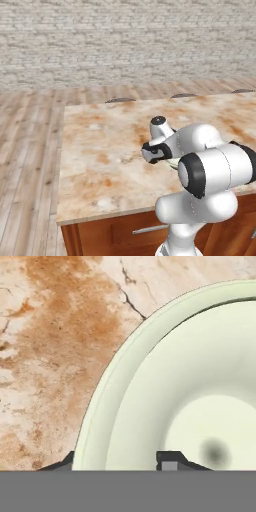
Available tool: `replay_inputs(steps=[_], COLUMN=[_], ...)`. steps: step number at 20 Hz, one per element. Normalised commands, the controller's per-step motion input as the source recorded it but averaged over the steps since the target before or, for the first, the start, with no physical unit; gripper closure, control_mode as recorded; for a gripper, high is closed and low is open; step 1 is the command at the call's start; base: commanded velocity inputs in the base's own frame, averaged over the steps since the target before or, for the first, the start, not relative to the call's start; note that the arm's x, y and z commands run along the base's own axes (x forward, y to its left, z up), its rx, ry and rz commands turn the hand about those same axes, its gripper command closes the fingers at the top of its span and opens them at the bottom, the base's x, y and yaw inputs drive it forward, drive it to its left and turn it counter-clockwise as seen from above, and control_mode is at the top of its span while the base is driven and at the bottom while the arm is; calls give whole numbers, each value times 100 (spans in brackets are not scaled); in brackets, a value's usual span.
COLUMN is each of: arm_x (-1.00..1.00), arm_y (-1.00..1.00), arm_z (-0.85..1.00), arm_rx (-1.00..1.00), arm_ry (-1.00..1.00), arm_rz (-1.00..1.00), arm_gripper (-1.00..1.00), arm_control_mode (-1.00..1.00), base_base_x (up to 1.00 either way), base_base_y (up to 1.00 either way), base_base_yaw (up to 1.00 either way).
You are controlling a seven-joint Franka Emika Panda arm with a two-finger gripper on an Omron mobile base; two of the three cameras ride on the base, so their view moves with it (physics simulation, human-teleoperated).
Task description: Pick the cup and bowl and place them in the sink. Then turn on the water.
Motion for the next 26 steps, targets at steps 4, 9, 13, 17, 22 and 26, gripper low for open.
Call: replay_inputs(steps=[4, 9, 13, 17, 22, 26], arm_x=[10, -5, -46, -36, -20, 2], arm_y=[10, 79, 100, 100, 71, 0], arm_z=[0, 77, 100, 100, 72, 26], arm_rx=[0, -19, -13, -29, -30, -30], arm_ry=[0, 2, -1, 6, 21, 65], arm_rz=[-4, -4, 0, 21, 28, 10], arm_gripper=[100, 100, 100, 100, 100, 100], arm_control_mode=[-100, -100, -100, -100, -100, -100], base_base_x=[0, 0, 0, 0, 0, 0], base_base_y=[0, 0, 0, 0, 0, 0], base_base_yaw=[0, 0, 0, 0, 0, 0])
